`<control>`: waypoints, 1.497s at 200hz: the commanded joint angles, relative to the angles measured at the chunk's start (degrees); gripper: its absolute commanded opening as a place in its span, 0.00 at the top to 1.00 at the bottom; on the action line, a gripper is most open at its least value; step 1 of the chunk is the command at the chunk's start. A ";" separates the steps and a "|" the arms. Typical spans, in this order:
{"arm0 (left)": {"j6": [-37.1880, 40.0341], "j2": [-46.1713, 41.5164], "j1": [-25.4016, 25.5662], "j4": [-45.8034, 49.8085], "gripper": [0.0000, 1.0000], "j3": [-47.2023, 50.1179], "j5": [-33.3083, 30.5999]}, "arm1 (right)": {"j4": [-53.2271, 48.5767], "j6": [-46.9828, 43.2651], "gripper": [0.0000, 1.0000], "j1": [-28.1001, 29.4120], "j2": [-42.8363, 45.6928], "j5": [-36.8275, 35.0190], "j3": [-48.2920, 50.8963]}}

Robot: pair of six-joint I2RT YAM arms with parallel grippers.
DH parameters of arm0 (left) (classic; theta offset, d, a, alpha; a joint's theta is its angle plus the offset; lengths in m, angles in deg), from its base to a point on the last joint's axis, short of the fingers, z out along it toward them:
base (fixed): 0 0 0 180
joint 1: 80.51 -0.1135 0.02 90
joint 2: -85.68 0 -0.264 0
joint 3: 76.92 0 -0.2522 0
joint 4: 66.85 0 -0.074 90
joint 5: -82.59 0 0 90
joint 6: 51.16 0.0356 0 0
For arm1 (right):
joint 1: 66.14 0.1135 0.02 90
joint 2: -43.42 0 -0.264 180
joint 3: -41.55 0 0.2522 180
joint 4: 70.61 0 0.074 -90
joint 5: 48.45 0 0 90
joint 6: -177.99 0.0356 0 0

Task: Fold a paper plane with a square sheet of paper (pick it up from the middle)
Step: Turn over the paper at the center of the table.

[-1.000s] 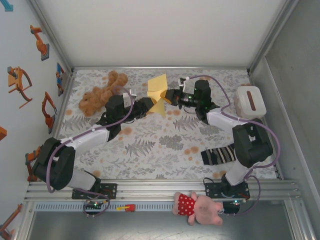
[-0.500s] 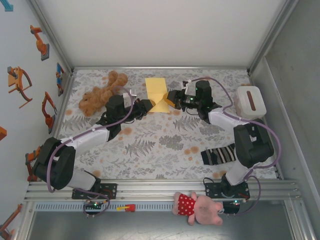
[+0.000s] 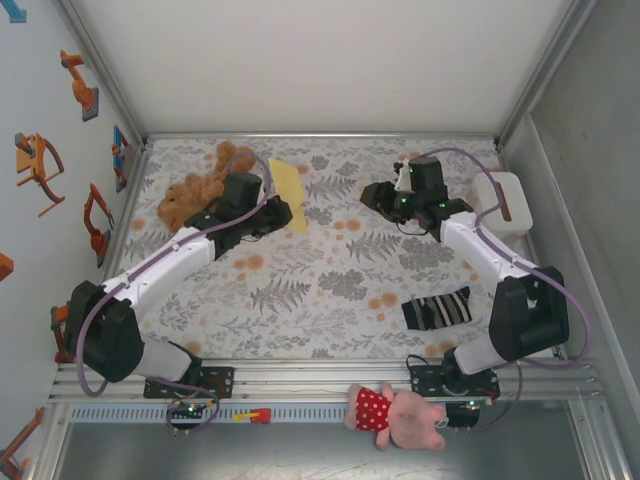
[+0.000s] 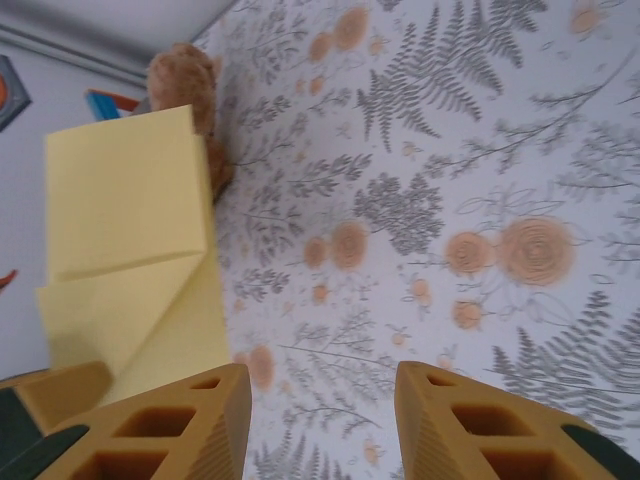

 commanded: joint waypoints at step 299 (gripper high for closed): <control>-1.93 18.61 5.01 -0.23 0.34 -6.85 6.03 | -1.19 -0.76 0.67 1.37 -3.93 -2.75 3.51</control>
